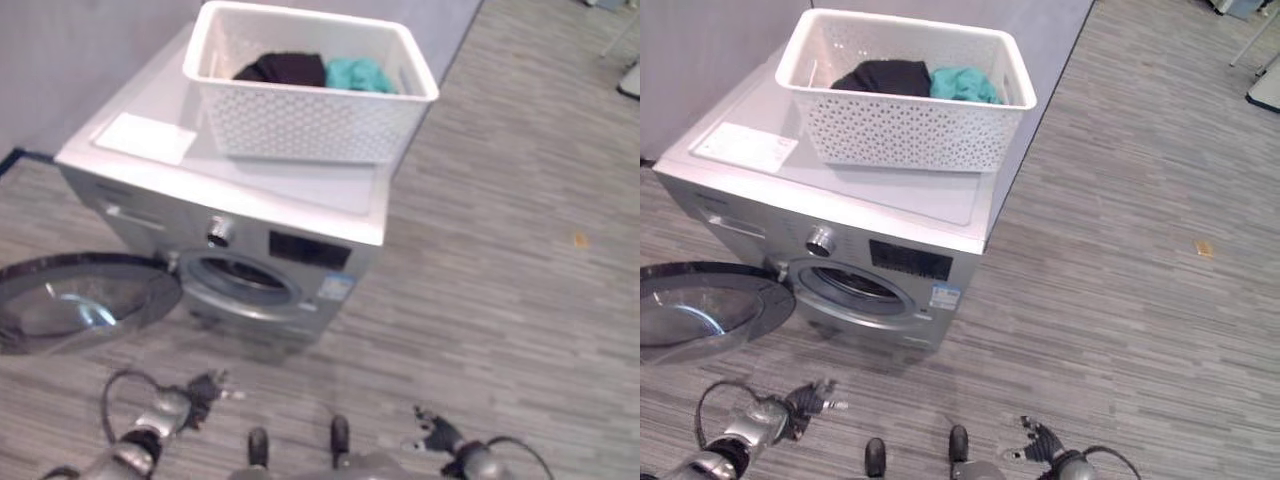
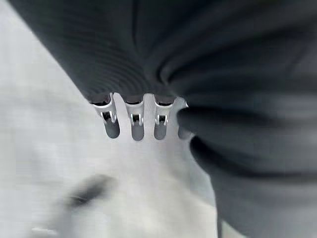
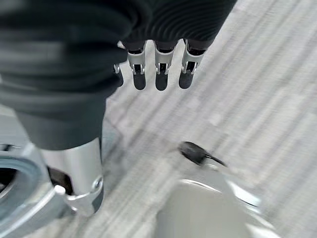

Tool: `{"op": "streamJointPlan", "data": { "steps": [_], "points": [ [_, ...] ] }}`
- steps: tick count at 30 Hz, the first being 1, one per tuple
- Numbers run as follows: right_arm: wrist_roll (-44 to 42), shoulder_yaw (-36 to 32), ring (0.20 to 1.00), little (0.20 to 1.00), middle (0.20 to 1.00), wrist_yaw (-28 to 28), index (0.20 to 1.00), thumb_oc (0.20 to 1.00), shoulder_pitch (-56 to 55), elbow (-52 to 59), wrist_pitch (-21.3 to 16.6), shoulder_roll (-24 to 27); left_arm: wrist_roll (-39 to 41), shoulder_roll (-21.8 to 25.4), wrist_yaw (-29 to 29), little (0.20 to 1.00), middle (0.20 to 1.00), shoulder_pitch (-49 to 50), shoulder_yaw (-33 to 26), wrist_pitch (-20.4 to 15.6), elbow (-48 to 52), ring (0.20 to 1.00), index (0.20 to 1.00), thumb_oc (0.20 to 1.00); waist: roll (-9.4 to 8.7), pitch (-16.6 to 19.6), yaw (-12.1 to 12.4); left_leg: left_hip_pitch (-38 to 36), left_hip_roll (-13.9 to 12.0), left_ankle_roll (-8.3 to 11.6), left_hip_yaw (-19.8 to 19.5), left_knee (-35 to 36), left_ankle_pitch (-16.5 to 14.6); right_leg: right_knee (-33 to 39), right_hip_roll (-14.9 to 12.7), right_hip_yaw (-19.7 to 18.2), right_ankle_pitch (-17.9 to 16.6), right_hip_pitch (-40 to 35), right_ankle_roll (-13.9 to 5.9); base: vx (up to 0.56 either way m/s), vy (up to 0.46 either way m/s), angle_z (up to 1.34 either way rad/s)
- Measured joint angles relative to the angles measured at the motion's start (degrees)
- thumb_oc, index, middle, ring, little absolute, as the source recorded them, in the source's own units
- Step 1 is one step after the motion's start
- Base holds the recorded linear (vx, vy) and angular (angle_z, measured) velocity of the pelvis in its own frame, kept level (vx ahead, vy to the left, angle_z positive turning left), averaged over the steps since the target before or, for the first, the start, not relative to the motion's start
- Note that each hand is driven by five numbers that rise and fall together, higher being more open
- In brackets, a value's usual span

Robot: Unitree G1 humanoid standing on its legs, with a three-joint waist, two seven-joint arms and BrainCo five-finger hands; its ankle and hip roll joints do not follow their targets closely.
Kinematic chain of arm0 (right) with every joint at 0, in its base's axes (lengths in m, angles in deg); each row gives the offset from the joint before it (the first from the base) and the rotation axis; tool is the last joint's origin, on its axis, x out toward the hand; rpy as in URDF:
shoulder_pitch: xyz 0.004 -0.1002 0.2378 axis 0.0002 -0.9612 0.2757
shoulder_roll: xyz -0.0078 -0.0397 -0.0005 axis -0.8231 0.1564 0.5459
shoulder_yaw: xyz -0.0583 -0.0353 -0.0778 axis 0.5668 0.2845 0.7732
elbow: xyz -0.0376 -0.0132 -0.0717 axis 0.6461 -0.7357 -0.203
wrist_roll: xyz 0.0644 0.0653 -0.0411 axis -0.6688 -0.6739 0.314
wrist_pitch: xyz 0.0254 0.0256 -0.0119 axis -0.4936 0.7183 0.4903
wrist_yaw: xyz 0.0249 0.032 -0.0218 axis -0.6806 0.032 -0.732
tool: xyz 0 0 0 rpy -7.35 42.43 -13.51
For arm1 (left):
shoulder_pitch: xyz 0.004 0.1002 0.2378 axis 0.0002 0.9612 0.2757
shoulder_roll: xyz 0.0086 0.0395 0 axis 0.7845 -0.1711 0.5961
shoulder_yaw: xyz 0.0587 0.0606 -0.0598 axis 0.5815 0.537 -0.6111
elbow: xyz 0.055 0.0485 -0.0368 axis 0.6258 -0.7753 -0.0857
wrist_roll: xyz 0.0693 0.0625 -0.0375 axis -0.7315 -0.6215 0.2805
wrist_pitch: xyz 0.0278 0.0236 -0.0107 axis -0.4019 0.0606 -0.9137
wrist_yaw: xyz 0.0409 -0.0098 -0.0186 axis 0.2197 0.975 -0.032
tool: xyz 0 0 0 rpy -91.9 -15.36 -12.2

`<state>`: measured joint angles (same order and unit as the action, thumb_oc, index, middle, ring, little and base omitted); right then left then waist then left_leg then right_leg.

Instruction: Grab the laundry basket,head to the washer,open it,put in the laundry and shut it.

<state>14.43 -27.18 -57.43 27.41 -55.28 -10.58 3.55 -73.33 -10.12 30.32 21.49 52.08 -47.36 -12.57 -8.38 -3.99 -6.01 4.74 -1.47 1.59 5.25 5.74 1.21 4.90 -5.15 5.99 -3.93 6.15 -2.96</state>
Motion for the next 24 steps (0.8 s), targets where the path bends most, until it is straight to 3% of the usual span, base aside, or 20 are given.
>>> {"op": "streamJointPlan", "data": {
  "steps": [4,8,17,24],
  "points": [
    [2.1,-1.8,1.0,1.0,1.0,0.1,1.0,1.0,-0.1,2.5,-0.1,0.4,-4.0,10.2,3.8,1.0,1.0,-3.0,-5.1,0.6,-0.4,1.0,1.0,1.0,-3.6,-2.7,0.1,-0.6,-0.3,0.08,0.7,0.3,-0.1,0.0,0.2,-0.7,-0.7,-0.3,0.0,-0.03,-0.029,-0.11],
    [2.2,-1.8,1.0,1.0,1.0,0.4,1.0,1.0,-0.7,1.4,-0.1,0.6,-5.6,14.6,5.3,1.0,1.0,-5.7,-4.7,0.6,5.8,1.0,1.0,1.0,-5.43,-5.5,0.2,0.3,-0.3,-0.16,0.6,0.3,-0.1,0.0,0.2,-0.5,-1.2,0.6,-0.05,-0.04,-0.01,0.03],
    [2.2,-1.2,1.0,1.0,1.0,2.2,1.0,1.0,0.7,2.8,-1.5,0.2,-6.2,16.0,10.9,1.0,1.0,-12.5,-4.4,-0.8,11.0,1.0,1.0,1.0,-4.27,-11.2,1.0,0.8,-0.3,0.14,0.4,0.0,0.8,0.0,0.2,0.1,-1.8,0.8,-0.09,-0.05,-0.007,0.03],
    [2.1,-1.1,1.0,1.0,1.0,2.3,1.0,1.0,3.3,2.2,-1.8,0.1,-4.8,14.6,12.4,1.0,1.0,-9.0,-5.0,-1.4,14.5,1.0,1.0,1.0,-2.58,-12.4,1.9,-0.6,-0.3,0.13,0.5,0.0,0.8,0.0,0.2,0.1,-1.8,-0.7,-0.09,0.01,0.021,0.0]
  ]
}}
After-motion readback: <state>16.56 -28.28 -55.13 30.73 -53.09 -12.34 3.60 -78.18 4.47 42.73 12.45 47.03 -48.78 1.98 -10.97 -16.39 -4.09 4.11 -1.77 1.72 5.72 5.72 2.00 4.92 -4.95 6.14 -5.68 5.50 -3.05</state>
